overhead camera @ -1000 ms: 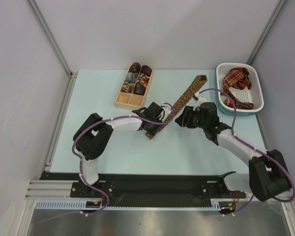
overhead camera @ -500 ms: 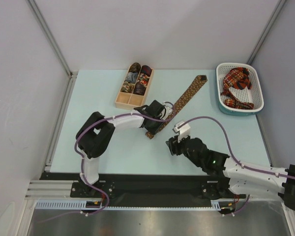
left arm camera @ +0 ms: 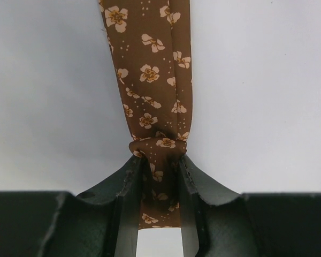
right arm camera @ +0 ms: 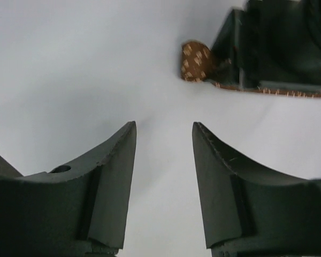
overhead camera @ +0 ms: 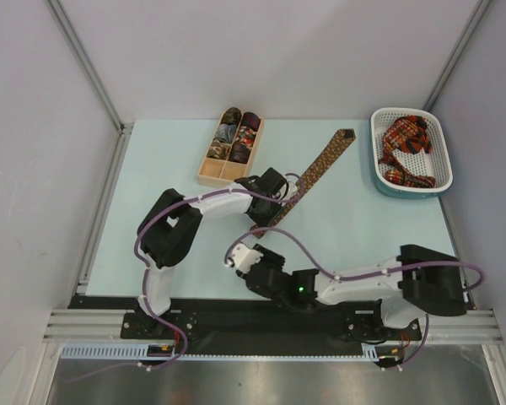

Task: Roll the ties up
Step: Roll the tie

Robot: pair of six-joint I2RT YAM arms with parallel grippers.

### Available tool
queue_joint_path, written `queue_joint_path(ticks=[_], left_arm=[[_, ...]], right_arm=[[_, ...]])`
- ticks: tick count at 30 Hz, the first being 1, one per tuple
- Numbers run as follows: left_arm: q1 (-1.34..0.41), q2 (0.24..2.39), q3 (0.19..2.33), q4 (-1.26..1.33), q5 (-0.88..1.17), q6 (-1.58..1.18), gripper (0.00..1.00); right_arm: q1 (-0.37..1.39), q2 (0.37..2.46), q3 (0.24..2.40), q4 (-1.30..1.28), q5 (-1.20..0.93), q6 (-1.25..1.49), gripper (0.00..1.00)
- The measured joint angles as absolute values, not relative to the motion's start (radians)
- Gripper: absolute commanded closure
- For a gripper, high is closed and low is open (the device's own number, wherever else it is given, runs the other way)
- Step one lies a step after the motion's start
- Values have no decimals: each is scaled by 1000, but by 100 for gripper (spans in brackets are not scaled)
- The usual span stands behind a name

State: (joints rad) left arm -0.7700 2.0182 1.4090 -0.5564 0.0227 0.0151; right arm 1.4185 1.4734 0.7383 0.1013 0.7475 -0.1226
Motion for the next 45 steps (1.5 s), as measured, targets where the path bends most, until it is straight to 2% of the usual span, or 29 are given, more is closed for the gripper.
queue_joint_path(ticks=[9,18,27,39,41,45], left_arm=[[-769,2064,1494,-665,60,1,65],[-769,2101,1557,-752,84,-3,64],[-769,2131,1608,-814,91,-4,64],[-769,2148,1635,-843,90,-10,64],[-769,2148,1636,-844,90,-10,64],[-769,2149,1636,-844,90,-11,65]], right_arm=[[1397,1829,1057,-62,832,-160,43],[1304,2048,1277,-228,875,-165,41],[1267,2136,1376,-302,925,-184,41],[1248,2163,1397,-373,969,-170,43],[1243,2166,1396,-382,978,-162,45],[1232,2173,1391,-390,984,-151,55]])
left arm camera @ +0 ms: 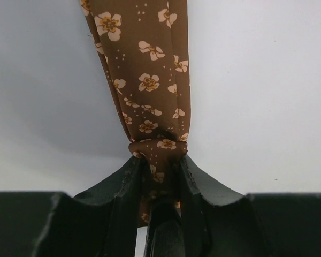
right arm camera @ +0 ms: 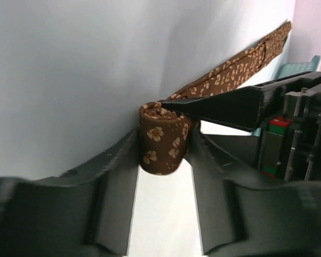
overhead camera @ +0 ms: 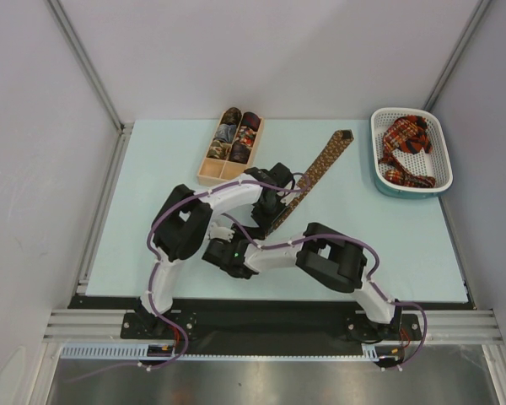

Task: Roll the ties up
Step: Roll the tie

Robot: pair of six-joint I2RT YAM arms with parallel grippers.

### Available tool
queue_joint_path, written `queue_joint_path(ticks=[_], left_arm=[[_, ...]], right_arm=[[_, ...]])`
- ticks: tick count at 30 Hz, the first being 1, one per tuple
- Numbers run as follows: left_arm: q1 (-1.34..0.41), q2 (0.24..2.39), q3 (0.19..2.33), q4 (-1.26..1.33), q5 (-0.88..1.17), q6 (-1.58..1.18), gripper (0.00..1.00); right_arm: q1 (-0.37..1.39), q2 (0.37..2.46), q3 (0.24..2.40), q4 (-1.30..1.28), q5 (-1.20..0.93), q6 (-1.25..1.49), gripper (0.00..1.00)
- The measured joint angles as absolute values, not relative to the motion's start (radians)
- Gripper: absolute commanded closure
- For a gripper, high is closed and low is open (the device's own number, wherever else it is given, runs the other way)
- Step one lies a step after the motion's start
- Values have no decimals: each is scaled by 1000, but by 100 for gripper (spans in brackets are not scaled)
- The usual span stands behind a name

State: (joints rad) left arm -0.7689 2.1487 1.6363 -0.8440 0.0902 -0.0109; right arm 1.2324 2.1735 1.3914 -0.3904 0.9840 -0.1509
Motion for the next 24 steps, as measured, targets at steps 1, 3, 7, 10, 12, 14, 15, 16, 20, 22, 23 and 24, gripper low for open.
queue_joint_path(ticks=[1,3,7,10,12,14,15,16,20,22,23,24], left_arm=[[-769,2149,1636,-844,90,-11,65],[-768,2149,1636,-844,91,-11,65],[-767,2149,1636,-843,92,-11,65],[-767,2150,1637,-844,93,-11,64],[-767,2151,1638,-844,93,-11,65],[-767,2151,1639,-845,93,-11,64],[-767,2151,1639,-844,93,-11,63],[-767,2151,1639,-844,93,-11,62],[-767,2151,1639,-843,103,-15,47],[-767,2147,1638,-840,113,-20,40],[-767,2146,1638,-839,117,-25,35],[-767,2144,1638,-838,123,-28,28]], right_arm=[[1231,2176,1391,-391,984,-150,57],[1226,2183,1391,-391,988,-149,63],[1218,2185,1386,-390,979,-147,71],[1214,2185,1386,-391,968,-143,80],[1211,2185,1386,-391,960,-142,89],[1209,2184,1386,-391,955,-145,95],[1209,2184,1386,-391,953,-147,99],[1209,2182,1385,-391,950,-149,100],[1201,2165,1378,-390,910,-155,100],[1198,2154,1370,-385,891,-159,100],[1196,2151,1367,-383,886,-160,100],[1196,2150,1367,-383,883,-162,100]])
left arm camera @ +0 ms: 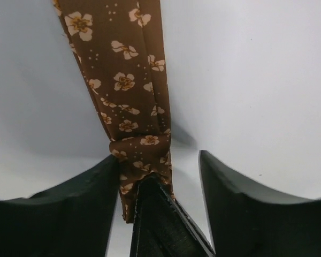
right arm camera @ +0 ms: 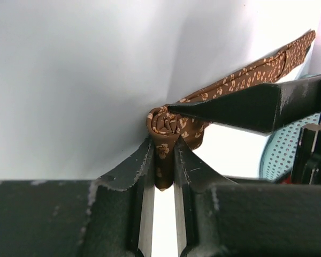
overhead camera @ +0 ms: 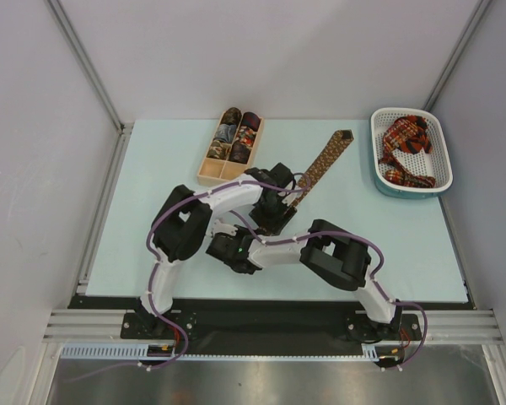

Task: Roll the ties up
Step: Roll the tie

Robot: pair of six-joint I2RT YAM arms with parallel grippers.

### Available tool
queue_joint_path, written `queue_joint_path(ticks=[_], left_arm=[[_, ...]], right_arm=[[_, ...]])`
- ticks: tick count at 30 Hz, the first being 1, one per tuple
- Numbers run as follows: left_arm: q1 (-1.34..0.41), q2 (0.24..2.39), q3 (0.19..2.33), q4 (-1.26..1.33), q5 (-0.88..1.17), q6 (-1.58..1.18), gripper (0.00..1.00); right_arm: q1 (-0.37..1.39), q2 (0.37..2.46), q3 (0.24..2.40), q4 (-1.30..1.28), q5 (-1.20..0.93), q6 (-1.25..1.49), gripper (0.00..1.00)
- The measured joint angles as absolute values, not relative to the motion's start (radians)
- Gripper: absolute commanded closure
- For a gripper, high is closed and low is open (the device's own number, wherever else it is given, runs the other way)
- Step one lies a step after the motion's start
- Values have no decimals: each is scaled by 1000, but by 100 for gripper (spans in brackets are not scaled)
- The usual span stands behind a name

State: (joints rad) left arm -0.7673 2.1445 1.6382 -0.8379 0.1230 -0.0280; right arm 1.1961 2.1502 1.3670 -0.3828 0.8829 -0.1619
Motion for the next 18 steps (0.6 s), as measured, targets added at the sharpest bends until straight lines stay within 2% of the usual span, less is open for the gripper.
queue_joint_path(ticks=[7,8,9,18], left_arm=[[-762,2115,1636,-816,141,-38,12],[-757,2105,1635,-808,141,-45,4],[-751,2092,1633,-792,143,-51,2],[-553,1714,1381,-528,198,-175,0]], right_arm=[[1196,2148,1361,-374,880,-170,100],[1196,2146,1359,-373,878,-170,100],[1195,2144,1357,-371,875,-170,100],[1172,2090,1323,-351,777,-168,100]])
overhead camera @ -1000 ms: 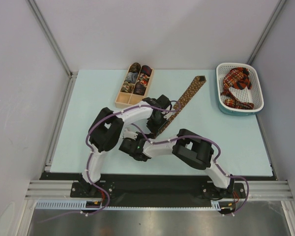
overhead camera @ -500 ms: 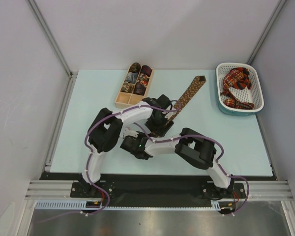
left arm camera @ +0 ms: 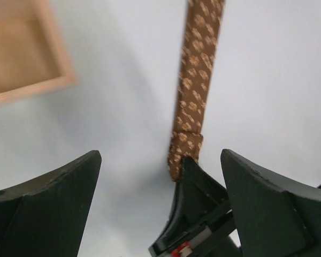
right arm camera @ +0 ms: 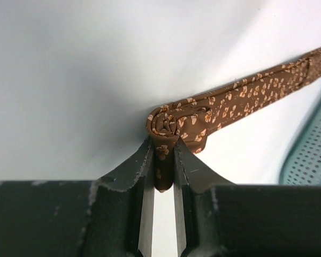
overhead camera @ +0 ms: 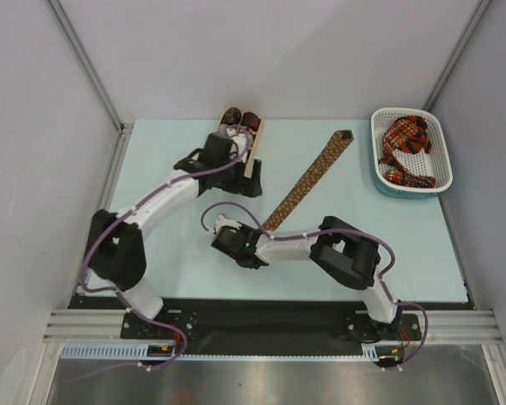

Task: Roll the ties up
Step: Roll the tie

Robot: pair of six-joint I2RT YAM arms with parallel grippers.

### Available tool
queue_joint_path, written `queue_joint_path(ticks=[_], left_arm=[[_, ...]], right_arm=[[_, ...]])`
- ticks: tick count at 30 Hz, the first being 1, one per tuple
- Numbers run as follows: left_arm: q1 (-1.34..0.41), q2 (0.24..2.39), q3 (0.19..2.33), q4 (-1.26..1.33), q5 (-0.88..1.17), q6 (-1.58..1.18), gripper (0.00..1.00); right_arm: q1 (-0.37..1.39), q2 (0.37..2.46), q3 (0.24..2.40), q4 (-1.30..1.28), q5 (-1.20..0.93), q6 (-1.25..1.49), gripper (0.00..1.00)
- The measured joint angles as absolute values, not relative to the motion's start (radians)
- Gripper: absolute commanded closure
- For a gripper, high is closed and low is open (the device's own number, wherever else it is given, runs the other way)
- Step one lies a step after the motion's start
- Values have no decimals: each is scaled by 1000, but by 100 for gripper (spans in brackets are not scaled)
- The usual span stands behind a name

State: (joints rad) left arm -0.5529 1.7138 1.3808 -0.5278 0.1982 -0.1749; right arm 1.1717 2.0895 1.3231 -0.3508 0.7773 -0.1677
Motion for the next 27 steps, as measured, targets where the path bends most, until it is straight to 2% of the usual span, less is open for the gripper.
queue_joint_path(ticks=[11,18,27], left_arm=[[-247,1420,928,-165,309,-459,0],[-237,1297,820,-43,327,-542,0],[-237,1292,684,68,337,-567,0]], right_arm=[[1106,1983,1255,-319,563,-140,100],[1035,1895,1216,-312,351,-88,100],[926,1842,1184,-278,57,-38,100]])
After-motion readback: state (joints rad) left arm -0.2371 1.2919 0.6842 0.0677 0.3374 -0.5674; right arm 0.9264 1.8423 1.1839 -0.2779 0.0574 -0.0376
